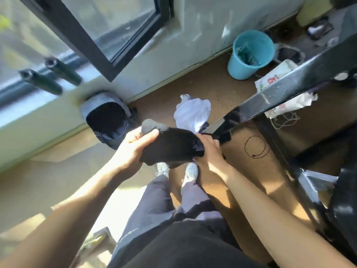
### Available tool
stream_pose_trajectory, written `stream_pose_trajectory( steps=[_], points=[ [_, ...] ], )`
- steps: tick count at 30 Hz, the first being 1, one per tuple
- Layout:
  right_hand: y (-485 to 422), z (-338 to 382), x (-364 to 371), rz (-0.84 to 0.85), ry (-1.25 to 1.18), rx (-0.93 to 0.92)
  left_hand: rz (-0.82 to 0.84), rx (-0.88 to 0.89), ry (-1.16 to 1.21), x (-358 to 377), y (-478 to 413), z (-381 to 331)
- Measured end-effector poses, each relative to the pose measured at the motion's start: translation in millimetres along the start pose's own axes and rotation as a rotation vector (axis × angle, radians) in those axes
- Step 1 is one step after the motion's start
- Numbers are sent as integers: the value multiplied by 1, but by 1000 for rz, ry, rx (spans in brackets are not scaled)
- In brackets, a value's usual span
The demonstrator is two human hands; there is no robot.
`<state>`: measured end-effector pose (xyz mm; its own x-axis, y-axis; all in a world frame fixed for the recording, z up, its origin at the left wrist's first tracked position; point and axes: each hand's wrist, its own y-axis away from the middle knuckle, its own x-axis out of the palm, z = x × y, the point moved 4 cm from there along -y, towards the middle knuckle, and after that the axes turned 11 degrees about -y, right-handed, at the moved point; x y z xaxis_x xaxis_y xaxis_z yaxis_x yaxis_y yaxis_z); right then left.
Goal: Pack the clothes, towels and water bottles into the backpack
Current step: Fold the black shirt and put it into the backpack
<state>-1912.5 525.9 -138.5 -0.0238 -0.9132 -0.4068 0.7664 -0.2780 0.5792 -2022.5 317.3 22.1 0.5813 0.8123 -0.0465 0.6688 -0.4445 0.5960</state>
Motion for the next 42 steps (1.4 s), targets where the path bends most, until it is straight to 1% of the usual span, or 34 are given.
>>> stream_pose_trajectory(
  steps=[2, 4, 6, 9, 11, 12, 14, 16, 17, 18, 19, 21, 23, 24, 25, 27, 28, 29, 30, 32, 33, 34, 35, 36, 39, 41, 42],
  points=[
    [-12, 18, 13, 51, 158, 63, -37, 61, 54, -19, 18, -22],
    [-23, 34, 24, 55, 315, 37, -84, 102, 102, -36, 33, -33],
    [-29, 45, 32, 68, 285, 26, -186, 108, 130, -59, 40, -33],
    [-34, 65, 36, 83, 148, 43, -441, 87, 28, -109, 41, -16],
    [-34, 89, 36, 80, 113, 5, -590, -6, -106, -141, 39, 12],
    [-34, 103, 38, 91, 128, -30, -621, -57, -232, -153, 39, 26],
    [-31, 130, 43, 139, 105, -109, -556, -191, -515, -168, 37, 55],
    [-24, 159, 51, 240, 3, -207, -425, -367, -731, -176, 38, 81],
    [-19, 173, 57, 303, -29, -245, -350, -428, -780, -176, 38, 89],
    [-16, 185, 64, 356, -35, -276, -285, -441, -786, -174, 37, 92],
    [-12, 199, 71, 398, -22, -308, -235, -391, -764, -171, 33, 91],
    [-4, 227, 88, 472, 19, -375, -156, -171, -729, -164, 20, 76],
    [5, 252, 108, 539, 54, -427, -25, 54, -696, -160, 6, 61],
    [7, 262, 117, 556, 57, -431, 41, 118, -629, -161, -2, 57],
    [9, 271, 125, 559, 51, -423, 69, 152, -571, -167, -9, 54],
    [8, 284, 142, 549, 0, -409, 66, 220, -551, -187, -20, 51],
    [6, 289, 149, 542, -77, -393, 71, 248, -554, -201, -25, 51],
    [5, 294, 155, 513, -210, -350, 75, 259, -549, -217, -30, 54],
    [3, 295, 161, 451, -383, -292, 74, 254, -528, -235, -32, 60],
    [0, 290, 173, 253, -683, -174, 38, 196, -413, -271, -30, 72],
    [-2, 282, 179, 157, -754, -111, 18, 153, -328, -287, -28, 77],
    [-4, 271, 190, 78, -746, -47, 3, 111, -243, -304, -25, 80],
    [-5, 258, 204, 33, -696, 25, -11, 77, -172, -317, -21, 83],
    [-6, 243, 217, 29, -627, 98, -13, 52, -94, -326, -18, 82],
    [-10, 221, 275, 101, -533, 290, 24, -46, 184, -354, -7, 78],
    [-16, 221, 309, 186, -554, 340, 71, -100, 337, -365, 2, 76],
    [-22, 224, 324, 221, -559, 328, 100, -107, 394, -370, 9, 74]
  ],
)
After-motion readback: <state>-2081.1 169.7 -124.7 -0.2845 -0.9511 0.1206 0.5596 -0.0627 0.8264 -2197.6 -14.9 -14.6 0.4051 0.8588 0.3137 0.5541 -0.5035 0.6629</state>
